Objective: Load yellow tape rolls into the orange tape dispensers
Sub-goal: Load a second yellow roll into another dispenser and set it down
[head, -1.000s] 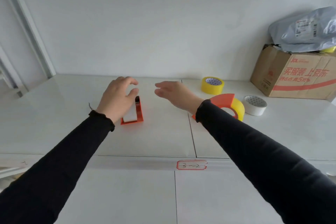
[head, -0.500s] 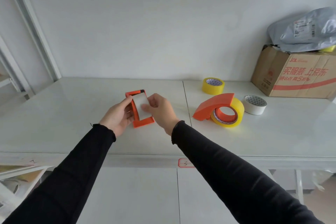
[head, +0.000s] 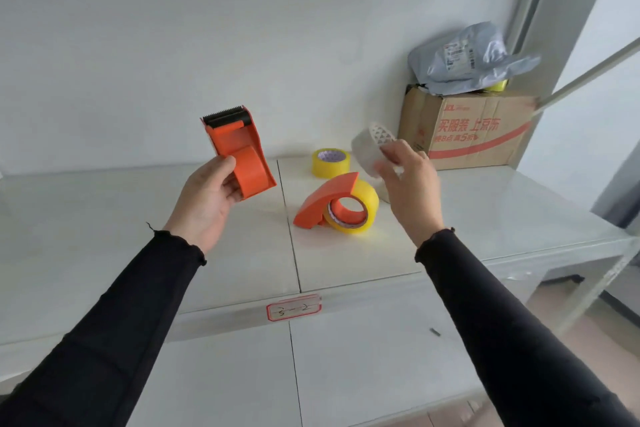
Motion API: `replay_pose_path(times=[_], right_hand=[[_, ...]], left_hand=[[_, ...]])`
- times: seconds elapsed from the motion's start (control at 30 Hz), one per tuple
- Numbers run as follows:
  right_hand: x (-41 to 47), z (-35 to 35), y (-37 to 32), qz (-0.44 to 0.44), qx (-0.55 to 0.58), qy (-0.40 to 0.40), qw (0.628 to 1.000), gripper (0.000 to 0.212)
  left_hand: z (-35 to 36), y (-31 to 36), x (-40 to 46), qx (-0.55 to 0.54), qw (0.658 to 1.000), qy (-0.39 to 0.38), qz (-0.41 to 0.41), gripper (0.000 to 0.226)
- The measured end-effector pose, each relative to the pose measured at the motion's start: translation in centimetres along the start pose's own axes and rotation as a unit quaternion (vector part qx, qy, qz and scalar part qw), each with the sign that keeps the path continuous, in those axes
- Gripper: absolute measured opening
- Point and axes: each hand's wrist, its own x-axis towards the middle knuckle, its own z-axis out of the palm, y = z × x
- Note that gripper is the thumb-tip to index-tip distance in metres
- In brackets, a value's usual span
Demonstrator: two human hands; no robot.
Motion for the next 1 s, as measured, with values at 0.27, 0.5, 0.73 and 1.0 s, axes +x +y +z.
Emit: replay_pose_path(times=[0.27, 0.5, 0.73, 1.0], right_hand=[[-3.2, -2.9, 10.7, 0.026, -0.222, -0.108, 0.969, 0.014], [-2.9, -2.8, 11.9, 0.042, -0.262, -0.162, 0.950, 0.029], [4.7, 0.7, 5.0, 0.018, -0.040, -0.151, 0.988, 0.030], [13.3, 10.0, 4.8, 0.141, -0.010, -0.416, 0.898, 0.040]], left_hand=[[2.9, -1.9, 0.2, -0.005, 1.000, -0.019, -0.015, 0.022], [3.7, -2.8, 0.1, -0.003, 0.999, -0.018, -0.034, 0.039], [3.3, -2.7, 1.1, -0.012, 0.999, -0.009, -0.041, 0.036], [3.0, -2.7, 2.3, 0.000, 0.999, -0.022, -0.046, 0.038]])
